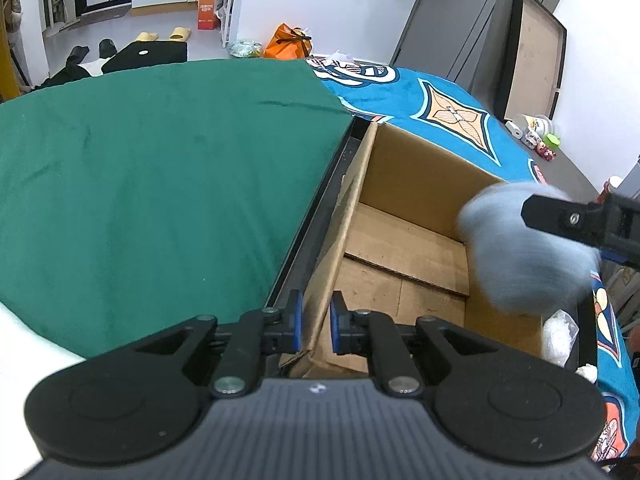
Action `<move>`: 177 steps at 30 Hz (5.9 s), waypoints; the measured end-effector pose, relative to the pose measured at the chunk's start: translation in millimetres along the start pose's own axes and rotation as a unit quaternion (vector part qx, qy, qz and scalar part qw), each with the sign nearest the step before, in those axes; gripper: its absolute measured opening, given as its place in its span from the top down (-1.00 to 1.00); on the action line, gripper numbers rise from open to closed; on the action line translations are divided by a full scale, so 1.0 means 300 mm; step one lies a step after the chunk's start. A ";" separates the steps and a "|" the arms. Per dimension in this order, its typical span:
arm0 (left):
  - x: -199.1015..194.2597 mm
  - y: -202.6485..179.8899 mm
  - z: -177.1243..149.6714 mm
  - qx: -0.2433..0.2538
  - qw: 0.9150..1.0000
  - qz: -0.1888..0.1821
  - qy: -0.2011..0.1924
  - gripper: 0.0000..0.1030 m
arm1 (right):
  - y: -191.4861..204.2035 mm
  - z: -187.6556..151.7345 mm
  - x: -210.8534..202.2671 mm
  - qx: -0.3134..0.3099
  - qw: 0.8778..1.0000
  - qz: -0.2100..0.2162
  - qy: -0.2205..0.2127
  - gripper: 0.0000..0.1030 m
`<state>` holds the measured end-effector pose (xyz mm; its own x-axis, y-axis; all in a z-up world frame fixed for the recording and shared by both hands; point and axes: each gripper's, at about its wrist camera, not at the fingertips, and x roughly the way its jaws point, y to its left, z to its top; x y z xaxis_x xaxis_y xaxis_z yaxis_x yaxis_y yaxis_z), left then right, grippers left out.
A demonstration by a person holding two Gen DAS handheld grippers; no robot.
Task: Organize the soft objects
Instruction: 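Carry the elephant with the right gripper into the cardboard box and release, then move the right tool to the clear bag of white stuffing and grasp it, then carry the stuffing bag with the right gripper into the box and release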
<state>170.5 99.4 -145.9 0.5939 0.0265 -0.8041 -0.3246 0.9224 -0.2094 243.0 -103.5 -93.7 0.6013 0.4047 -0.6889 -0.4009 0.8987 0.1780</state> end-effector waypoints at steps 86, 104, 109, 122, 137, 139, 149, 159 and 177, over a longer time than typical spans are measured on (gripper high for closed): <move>-0.022 -0.154 0.005 0.088 0.993 0.073 0.008 -0.27 | -0.490 -0.270 -0.086 0.222 0.972 -0.072 0.018 0.61; -0.046 -0.129 0.013 0.082 0.995 0.055 -0.005 -0.27 | -0.369 -0.195 -0.165 0.173 0.983 -0.062 -0.023 0.60; -0.043 -0.118 0.005 0.079 0.996 0.045 -0.015 -0.26 | -0.327 -0.165 -0.176 0.154 0.986 -0.056 -0.037 0.60; -0.026 -0.075 -0.004 0.056 0.998 0.012 -0.017 0.07 | -0.207 -0.099 -0.155 0.106 0.992 -0.026 -0.061 0.60; -0.003 -0.023 -0.005 0.023 1.000 0.005 -0.013 0.77 | -0.064 -0.024 -0.084 0.048 0.997 -0.012 -0.061 0.60; -0.004 -0.015 -0.005 0.019 1.000 0.000 -0.014 0.77 | -0.050 -0.017 -0.075 0.042 0.997 -0.011 -0.060 0.60; -0.005 0.005 -0.004 0.003 1.000 -0.008 -0.019 0.76 | -0.002 0.012 -0.022 -0.003 0.998 -0.017 -0.063 0.10; -0.016 0.001 0.003 0.002 1.000 -0.007 -0.013 0.71 | -0.064 -0.081 -0.048 0.041 0.999 -0.026 -0.022 0.06; -0.062 -0.104 -0.004 0.064 0.998 0.018 -0.015 -0.09 | -0.229 -0.233 -0.172 0.117 0.989 -0.085 -0.013 -0.07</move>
<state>168.7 69.5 -125.2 0.6061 0.0699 -0.7923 -0.2502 0.9623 -0.1065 191.0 -197.9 -119.5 0.6651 0.2458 -0.7051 -0.1225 0.9674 0.2217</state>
